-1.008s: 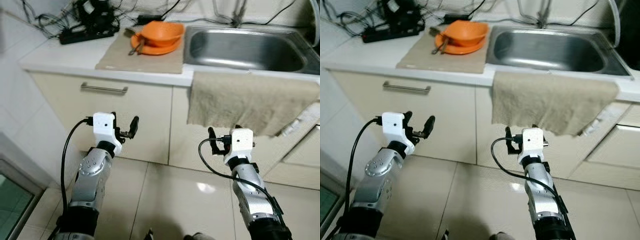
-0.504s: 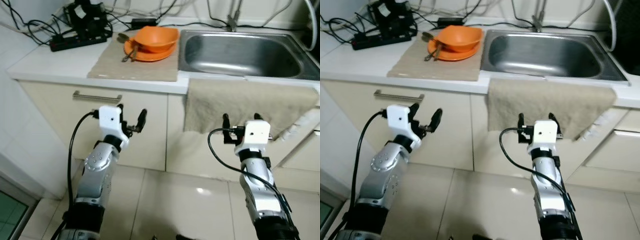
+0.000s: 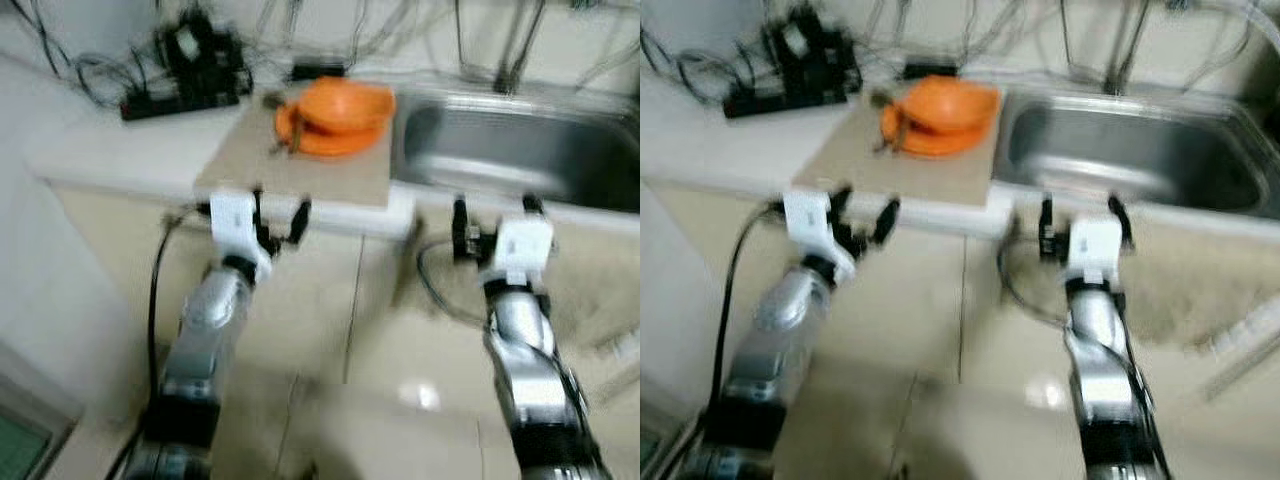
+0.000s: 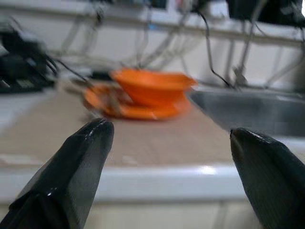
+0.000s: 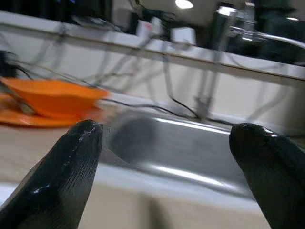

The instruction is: Kitchen organization

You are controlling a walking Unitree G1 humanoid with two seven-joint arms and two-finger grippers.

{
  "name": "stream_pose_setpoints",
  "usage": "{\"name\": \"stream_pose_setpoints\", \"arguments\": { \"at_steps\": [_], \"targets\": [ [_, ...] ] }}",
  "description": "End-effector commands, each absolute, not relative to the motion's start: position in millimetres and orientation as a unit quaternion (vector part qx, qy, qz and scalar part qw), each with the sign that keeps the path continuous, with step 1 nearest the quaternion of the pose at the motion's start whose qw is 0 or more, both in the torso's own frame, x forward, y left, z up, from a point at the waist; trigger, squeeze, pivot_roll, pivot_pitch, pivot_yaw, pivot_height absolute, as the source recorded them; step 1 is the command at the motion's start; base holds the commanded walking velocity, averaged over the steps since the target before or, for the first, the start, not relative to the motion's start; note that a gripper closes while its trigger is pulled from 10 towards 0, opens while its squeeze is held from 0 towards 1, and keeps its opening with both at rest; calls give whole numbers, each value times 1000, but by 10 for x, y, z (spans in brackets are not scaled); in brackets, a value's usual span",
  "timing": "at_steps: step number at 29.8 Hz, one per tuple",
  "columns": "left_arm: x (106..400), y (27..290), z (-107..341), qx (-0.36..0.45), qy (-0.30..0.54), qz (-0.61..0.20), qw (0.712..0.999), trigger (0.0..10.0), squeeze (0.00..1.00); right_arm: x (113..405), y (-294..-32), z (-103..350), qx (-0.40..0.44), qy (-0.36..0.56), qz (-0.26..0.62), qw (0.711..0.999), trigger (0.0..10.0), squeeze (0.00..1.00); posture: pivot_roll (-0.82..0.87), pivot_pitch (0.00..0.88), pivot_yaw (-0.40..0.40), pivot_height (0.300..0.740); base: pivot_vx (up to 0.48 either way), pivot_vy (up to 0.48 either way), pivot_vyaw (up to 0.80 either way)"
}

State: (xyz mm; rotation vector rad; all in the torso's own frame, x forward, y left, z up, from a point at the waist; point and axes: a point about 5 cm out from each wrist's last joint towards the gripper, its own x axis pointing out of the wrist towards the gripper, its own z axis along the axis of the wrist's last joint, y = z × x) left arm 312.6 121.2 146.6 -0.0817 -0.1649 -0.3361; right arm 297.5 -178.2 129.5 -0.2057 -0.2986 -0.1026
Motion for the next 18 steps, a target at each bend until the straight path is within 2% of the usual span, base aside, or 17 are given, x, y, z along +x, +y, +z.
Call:
{"name": "stream_pose_setpoints", "arguments": {
  "at_steps": [1, 7, 18],
  "targets": [
    [3132, 1226, 1517, -26, -88, -166, 982, 10000, 0, 2991, -1722, 1283, -99, -144, -45, 984, 10000, 0, -17, 0, 36, 740, 480, 0, 0],
    [3146, 1138, 1559, -14, -94, -183, 979, 10000, 0, 3012, -1710, 1266, -101, -142, -45, 984, 10000, 0, -17, 0, 41, 740, 467, 0, 0],
    [3168, 1113, 1538, -9, -87, -186, 979, 10000, 0, 3009, -1664, 1232, -91, -137, -50, 985, 10000, 0, -29, 0, 48, 740, 335, -336, 0]
  ]
}}
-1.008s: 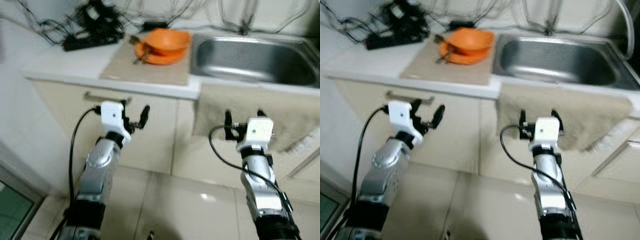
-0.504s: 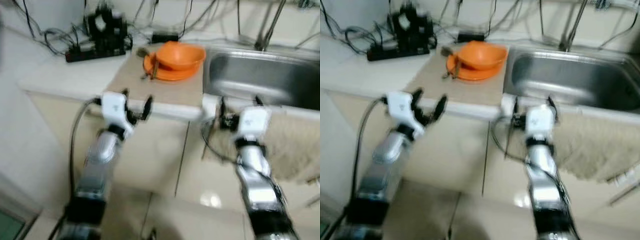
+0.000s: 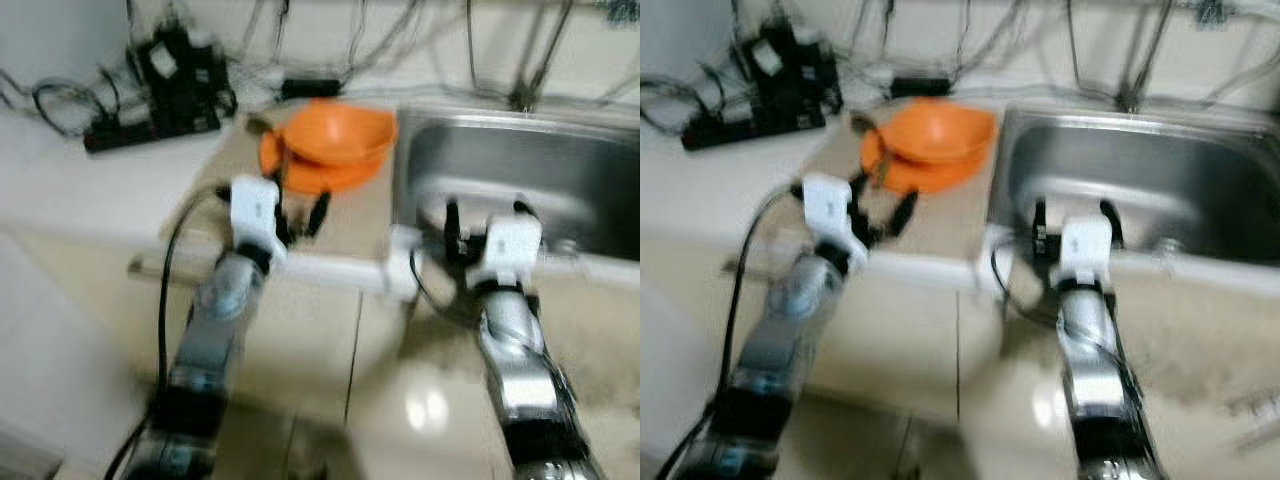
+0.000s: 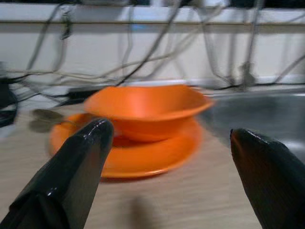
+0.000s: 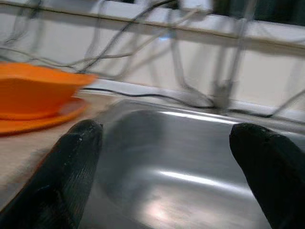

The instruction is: Kitchen organization

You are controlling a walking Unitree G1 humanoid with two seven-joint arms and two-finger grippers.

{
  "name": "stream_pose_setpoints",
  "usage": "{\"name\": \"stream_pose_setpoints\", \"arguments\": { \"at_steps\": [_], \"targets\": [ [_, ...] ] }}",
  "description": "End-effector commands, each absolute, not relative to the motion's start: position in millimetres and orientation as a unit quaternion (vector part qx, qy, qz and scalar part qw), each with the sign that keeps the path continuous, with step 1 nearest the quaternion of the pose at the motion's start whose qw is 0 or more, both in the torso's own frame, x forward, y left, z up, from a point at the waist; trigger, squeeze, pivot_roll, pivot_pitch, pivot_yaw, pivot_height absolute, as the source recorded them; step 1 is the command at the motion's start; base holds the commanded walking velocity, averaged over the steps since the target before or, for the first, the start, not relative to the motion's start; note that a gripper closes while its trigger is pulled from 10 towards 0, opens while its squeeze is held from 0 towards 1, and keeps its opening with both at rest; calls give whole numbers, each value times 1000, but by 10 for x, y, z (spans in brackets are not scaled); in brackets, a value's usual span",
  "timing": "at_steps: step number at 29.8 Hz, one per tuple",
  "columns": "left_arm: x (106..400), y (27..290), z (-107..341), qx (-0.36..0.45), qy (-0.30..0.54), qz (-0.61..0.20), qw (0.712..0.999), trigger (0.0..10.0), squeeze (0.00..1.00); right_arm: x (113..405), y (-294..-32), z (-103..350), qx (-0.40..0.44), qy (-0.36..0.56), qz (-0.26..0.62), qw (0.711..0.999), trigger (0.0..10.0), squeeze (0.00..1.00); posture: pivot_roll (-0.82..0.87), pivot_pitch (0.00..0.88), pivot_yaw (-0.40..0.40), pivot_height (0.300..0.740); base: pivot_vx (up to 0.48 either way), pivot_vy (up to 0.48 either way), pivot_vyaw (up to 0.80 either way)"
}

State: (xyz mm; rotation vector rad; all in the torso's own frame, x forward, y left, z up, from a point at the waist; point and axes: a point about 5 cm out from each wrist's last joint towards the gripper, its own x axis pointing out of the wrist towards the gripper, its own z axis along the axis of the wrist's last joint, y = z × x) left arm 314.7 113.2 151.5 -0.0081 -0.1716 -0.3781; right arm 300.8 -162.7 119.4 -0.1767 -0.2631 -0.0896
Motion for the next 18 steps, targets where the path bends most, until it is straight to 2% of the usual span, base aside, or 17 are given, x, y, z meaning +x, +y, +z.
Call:
{"name": "stream_pose_setpoints", "arguments": {
  "at_steps": [1, 5, 8, 18],
  "targets": [
    [3169, 1110, 1537, -13, -87, -186, 979, 10000, 0, 3011, -1674, 1235, -87, -135, -54, 986, 10000, 0, -29, 0, 48, 740, 326, -349, 0],
    [3169, 1107, 1523, -9, -86, -184, 979, 10000, 0, 3018, -1700, 1247, -87, -136, -56, 985, 10000, 0, -31, 0, 45, 740, 392, -268, 0],
    [3165, 1106, 1531, -4, -89, -184, 979, 10000, 0, 3016, -1712, 1234, -91, -135, -56, 985, 10000, 0, -28, 0, 44, 740, 436, 0, 0],
    [3137, 1104, 1521, 2, -92, -183, 979, 10000, 0, 3010, -1667, 1196, -92, -128, -49, 986, 10000, 0, -20, 0, 46, 740, 0, 0, 0]
  ]
}}
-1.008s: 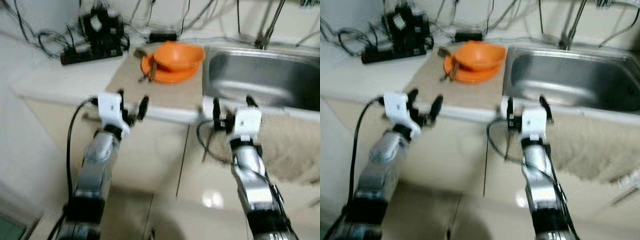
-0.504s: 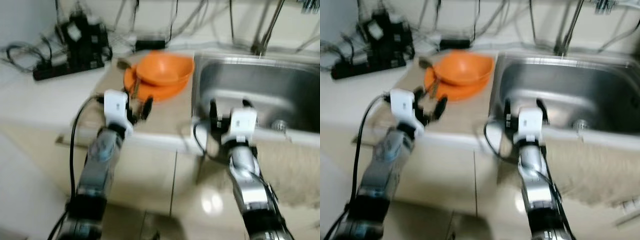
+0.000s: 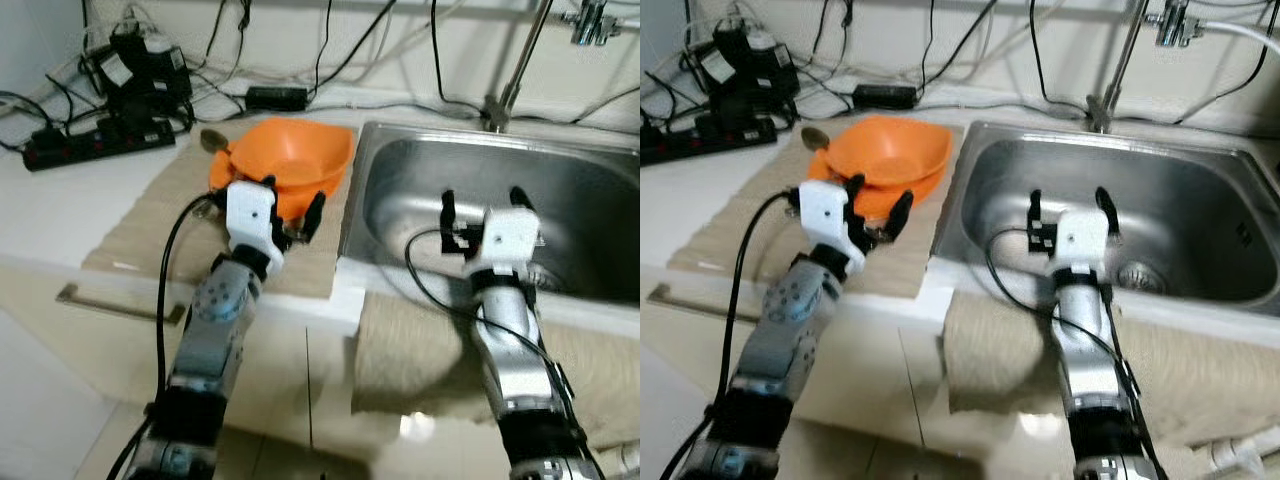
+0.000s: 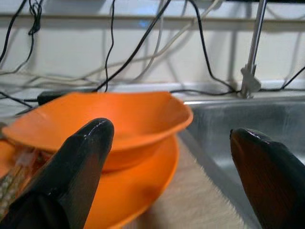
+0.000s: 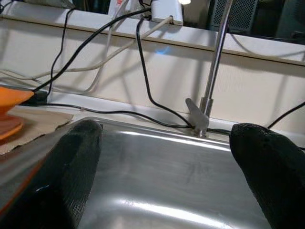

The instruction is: Kitchen organization

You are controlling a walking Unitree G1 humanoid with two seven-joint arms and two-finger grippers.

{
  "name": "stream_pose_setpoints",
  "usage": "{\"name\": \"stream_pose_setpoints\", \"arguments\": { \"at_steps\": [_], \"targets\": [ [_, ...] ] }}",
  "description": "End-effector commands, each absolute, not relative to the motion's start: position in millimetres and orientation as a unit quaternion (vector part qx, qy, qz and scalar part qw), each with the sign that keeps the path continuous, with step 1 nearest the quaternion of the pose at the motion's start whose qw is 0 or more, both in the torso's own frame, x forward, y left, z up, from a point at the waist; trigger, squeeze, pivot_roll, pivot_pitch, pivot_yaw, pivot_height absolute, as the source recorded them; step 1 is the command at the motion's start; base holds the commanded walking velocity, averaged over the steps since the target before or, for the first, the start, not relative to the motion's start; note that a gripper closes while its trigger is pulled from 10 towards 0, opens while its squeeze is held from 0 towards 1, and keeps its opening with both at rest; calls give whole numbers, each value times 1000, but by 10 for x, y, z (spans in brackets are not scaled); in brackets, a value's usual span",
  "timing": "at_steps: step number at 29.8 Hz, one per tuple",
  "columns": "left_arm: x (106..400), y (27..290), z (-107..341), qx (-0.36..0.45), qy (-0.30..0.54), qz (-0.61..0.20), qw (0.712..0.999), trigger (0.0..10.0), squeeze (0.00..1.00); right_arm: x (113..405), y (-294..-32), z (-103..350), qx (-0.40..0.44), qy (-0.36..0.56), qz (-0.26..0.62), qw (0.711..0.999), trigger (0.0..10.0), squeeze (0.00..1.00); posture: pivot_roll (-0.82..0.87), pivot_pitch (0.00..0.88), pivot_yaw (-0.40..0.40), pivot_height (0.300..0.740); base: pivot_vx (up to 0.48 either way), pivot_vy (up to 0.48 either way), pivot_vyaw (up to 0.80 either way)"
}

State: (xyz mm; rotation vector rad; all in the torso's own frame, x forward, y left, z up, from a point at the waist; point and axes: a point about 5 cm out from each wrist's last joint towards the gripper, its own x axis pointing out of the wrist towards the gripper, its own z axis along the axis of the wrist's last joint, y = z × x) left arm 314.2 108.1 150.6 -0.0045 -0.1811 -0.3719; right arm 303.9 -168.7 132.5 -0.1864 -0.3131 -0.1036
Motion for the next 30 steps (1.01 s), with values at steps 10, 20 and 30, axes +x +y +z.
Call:
{"name": "stream_pose_setpoints", "arguments": {
  "at_steps": [10, 20, 30],
  "targets": [
    [3149, 1155, 1567, 13, -103, -168, 980, 10000, 0, 3014, -1677, 1343, -102, -162, -56, 980, 10000, 0, -19, 0, 46, 740, 0, 0, 0],
    [3161, 1063, 1695, 34, -118, -188, 975, 10000, 0, 3013, -1757, 1290, -96, -146, -79, 981, 10000, 0, -26, 0, 50, 740, 212, -108, 0],
    [3130, 978, 1750, 45, -132, -207, 968, 10000, 0, 2980, -1730, 1240, -100, -142, -81, 982, 10000, 0, -29, 0, 58, 740, 349, -249, 0]
  ]
}}
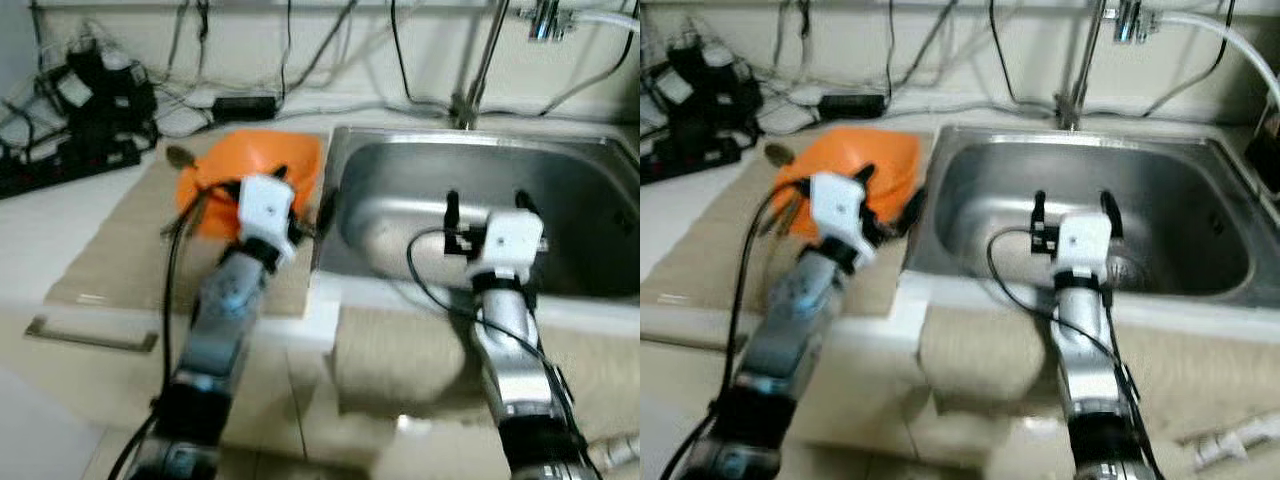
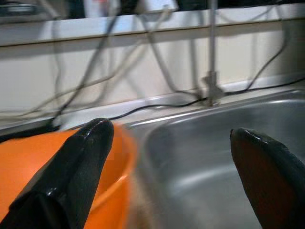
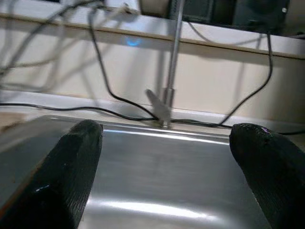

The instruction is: Kitchen organization

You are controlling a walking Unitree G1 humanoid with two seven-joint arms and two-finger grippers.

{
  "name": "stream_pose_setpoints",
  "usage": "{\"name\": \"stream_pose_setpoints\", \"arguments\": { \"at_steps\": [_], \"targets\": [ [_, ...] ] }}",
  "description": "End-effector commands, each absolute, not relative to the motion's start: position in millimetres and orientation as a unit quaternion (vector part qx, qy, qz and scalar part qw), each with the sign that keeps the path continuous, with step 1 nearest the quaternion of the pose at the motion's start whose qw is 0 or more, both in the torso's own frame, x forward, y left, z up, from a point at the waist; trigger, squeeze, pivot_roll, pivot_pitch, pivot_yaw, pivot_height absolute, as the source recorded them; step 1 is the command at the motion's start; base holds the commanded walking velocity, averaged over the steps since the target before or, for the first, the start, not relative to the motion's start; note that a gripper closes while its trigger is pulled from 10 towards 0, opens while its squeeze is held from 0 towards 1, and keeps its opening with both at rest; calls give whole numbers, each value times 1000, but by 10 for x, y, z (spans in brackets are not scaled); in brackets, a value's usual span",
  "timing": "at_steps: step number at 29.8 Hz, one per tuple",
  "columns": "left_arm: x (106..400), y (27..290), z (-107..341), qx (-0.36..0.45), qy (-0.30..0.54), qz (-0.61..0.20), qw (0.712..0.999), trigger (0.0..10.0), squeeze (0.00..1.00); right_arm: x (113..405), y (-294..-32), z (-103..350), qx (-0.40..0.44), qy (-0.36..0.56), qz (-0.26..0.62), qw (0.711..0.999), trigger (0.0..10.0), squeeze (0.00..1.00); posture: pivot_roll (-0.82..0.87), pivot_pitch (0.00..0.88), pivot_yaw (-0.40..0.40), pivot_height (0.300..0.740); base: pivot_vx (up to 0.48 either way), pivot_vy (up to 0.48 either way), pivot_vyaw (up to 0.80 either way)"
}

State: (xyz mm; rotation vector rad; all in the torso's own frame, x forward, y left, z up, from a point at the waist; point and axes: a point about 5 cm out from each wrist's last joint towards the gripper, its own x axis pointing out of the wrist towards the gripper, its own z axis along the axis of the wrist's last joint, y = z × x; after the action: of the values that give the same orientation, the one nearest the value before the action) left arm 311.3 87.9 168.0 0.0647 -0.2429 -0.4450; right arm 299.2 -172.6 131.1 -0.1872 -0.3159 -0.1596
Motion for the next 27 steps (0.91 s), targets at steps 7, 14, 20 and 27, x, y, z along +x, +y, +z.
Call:
{"name": "stream_pose_setpoints", "arguments": {
  "at_steps": [7, 14, 20, 27],
  "targets": [
    [3142, 992, 1772, 40, -130, -197, 971, 10000, 0, 2974, -1723, 1226, -101, -140, -81, 982, 10000, 0, -28, 0, 57, 740, 0, 0, 0],
    [3201, 1050, 1773, 48, -116, -173, 977, 10000, 0, 2985, -1700, 1240, -93, -139, -75, 983, 10000, 0, -20, 0, 54, 740, 0, 0, 0],
    [3282, 1118, 1866, 89, -105, -175, 975, 10000, 0, 3014, -1659, 1299, -83, -143, -67, 984, 10000, 0, -13, 0, 57, 740, 0, 0, 0],
    [3357, 1125, 2096, 128, -105, -216, 962, 10000, 0, 3034, -1588, 1332, -63, -139, -50, 987, 10000, 0, -3, 0, 58, 740, 0, 0, 0]
  ]
}}
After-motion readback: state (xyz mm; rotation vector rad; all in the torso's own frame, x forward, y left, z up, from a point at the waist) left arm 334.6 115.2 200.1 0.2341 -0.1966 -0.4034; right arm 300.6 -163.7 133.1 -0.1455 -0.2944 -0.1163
